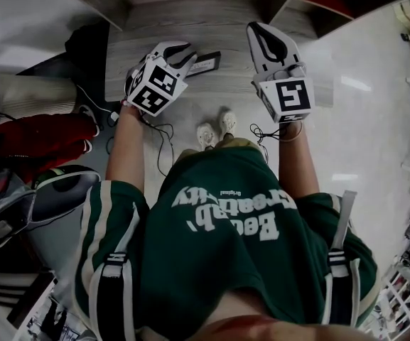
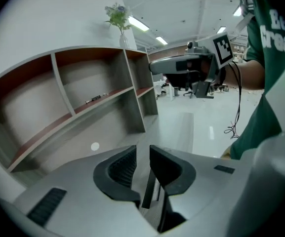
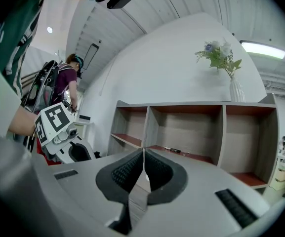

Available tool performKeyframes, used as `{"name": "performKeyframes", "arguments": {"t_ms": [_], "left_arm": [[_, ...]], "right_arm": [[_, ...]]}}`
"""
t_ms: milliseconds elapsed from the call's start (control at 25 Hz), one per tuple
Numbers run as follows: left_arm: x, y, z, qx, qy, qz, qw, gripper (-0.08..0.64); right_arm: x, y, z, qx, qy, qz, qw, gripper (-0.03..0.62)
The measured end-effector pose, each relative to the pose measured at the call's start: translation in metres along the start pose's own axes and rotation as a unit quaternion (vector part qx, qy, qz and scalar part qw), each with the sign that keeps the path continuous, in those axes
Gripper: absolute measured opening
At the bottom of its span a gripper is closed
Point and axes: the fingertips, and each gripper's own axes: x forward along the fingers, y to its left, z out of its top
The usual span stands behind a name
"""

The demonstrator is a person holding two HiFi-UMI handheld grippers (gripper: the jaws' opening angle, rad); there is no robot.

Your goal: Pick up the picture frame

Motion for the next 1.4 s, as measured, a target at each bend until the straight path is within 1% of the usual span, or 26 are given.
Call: {"name": "performKeyframes", "arguments": {"t_ms": [120, 200, 400, 520, 640, 720, 960, 1160, 1400], "left_arm": [[0.010, -0.010, -0.007, 0.019, 0.024, -0.037, 0.9988, 0.095], [0.017, -0.016, -0.013, 0.029, 0.044, -0.054, 0.9971, 0.116], [0.034, -0.022, -0.028, 0.040, 0.079, -0.080, 0.9929, 0.124], [0.043, -0.025, -0.039, 0.054, 0.108, -0.095, 0.9881, 0.127], [0.053, -0.032, -0.047, 0.061, 0.129, -0.114, 0.9831, 0.127], [0.059, -0.036, -0.053, 0.067, 0.142, -0.123, 0.9799, 0.127], [0.074, -0.043, -0.063, 0.066, 0.166, -0.144, 0.9734, 0.127], [0.084, -0.044, -0.075, 0.087, 0.194, -0.151, 0.9653, 0.127], [0.093, -0.054, -0.082, 0.092, 0.218, -0.176, 0.9556, 0.127]], "right_arm": [[0.001, -0.002, 0.000, 0.000, 0.002, 0.002, 1.000, 0.034], [0.002, -0.003, 0.000, 0.000, 0.002, 0.003, 1.000, 0.034], [0.007, -0.001, 0.001, -0.007, 0.001, 0.012, 1.000, 0.034], [0.009, 0.000, 0.000, -0.007, 0.004, 0.015, 1.000, 0.034], [0.009, -0.001, 0.001, -0.008, 0.006, 0.017, 1.000, 0.034], [0.008, -0.002, 0.002, -0.009, 0.003, 0.019, 1.000, 0.034], [0.006, -0.004, -0.002, -0.008, 0.003, 0.023, 1.000, 0.034], [0.003, -0.007, -0.007, -0.004, 0.006, 0.021, 1.000, 0.034], [0.000, -0.012, -0.008, -0.005, 0.006, 0.019, 1.000, 0.034]]}}
